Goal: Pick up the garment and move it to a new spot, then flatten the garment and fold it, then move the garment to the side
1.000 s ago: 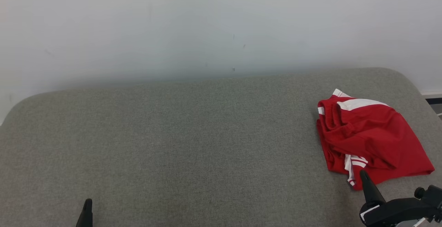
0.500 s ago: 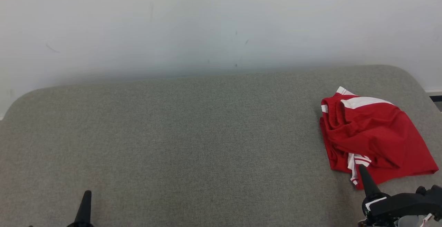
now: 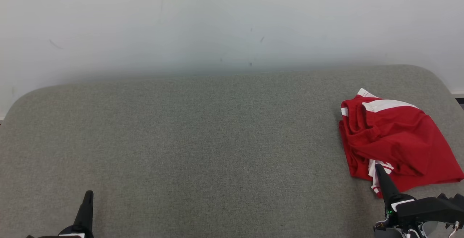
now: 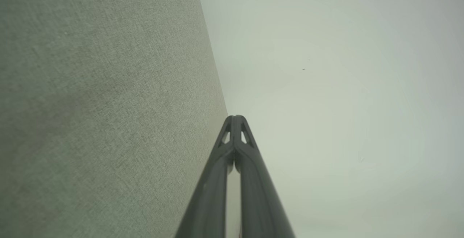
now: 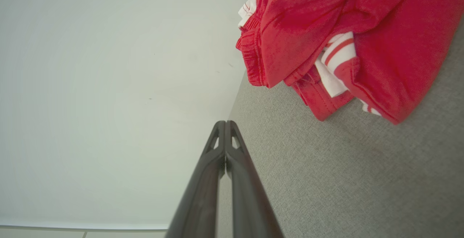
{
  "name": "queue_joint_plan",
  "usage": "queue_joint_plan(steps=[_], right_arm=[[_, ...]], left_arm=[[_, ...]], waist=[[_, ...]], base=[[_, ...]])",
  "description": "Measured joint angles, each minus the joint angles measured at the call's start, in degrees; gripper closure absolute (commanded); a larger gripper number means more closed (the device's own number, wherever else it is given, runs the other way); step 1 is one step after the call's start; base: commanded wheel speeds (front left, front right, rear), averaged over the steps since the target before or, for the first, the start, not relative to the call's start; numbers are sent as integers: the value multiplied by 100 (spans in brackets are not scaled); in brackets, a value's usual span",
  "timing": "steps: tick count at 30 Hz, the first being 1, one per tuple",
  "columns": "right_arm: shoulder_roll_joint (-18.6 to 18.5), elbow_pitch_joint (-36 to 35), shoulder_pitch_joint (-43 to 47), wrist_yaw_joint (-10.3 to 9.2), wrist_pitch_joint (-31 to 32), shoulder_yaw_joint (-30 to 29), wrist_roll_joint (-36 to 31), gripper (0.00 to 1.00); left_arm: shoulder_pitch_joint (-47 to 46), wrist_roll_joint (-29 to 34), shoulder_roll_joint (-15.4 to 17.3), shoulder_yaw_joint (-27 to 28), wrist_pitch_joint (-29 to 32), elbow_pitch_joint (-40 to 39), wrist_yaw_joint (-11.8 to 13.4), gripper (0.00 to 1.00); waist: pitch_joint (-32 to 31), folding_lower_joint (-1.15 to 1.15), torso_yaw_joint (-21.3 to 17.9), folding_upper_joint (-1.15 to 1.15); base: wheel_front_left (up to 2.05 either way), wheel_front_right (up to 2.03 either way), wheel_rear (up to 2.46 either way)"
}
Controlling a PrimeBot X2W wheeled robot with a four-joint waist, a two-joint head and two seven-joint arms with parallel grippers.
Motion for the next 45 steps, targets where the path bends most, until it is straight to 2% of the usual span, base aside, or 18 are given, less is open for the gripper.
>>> queue_joint_plan(steps=[15, 45], right_arm=[[247, 46, -119, 207, 312, -337, 970, 100], [272, 49, -124, 230, 319, -342, 1046, 100]], left_arm=[[-225, -1095, -148, 261, 238, 80, -240, 100], [-289, -1134, -157, 269, 238, 90, -240, 100]], waist=[[100, 0, 52, 0], [102, 0, 54, 0]], base=[[0, 0, 0], [0, 0, 0]])
